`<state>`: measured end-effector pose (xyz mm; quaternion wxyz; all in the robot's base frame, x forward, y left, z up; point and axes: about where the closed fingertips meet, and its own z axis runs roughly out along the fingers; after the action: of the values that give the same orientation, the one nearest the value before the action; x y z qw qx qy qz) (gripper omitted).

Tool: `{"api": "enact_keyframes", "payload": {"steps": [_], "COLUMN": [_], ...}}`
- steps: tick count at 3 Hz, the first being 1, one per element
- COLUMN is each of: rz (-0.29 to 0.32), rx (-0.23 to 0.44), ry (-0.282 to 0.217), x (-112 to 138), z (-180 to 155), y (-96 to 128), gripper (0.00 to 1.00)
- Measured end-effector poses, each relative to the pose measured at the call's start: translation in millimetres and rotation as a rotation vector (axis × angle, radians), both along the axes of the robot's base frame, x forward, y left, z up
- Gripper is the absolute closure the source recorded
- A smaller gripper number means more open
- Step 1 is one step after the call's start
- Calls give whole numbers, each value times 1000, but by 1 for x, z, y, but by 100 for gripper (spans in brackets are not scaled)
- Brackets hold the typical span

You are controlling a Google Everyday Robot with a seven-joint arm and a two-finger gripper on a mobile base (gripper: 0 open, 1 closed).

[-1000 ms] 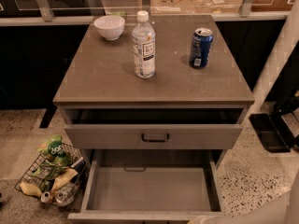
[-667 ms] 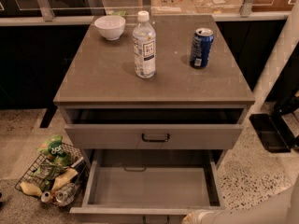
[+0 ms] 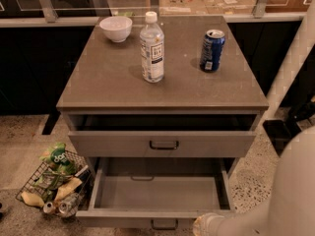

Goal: Open middle drawer

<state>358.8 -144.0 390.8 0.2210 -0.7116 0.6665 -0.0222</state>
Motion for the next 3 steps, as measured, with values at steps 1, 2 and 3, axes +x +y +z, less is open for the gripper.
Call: {"api": "enact_keyframes", "payload": {"steps": [1,2,3], "rz": [-38,-86,-115], "rx": [-46,-59,-60], "ry": [-13,-38,-66], "x": [18,35,48], "z": [-12,-25,-28], "y": [5,13,18], "gripper": [100,100,100]}}
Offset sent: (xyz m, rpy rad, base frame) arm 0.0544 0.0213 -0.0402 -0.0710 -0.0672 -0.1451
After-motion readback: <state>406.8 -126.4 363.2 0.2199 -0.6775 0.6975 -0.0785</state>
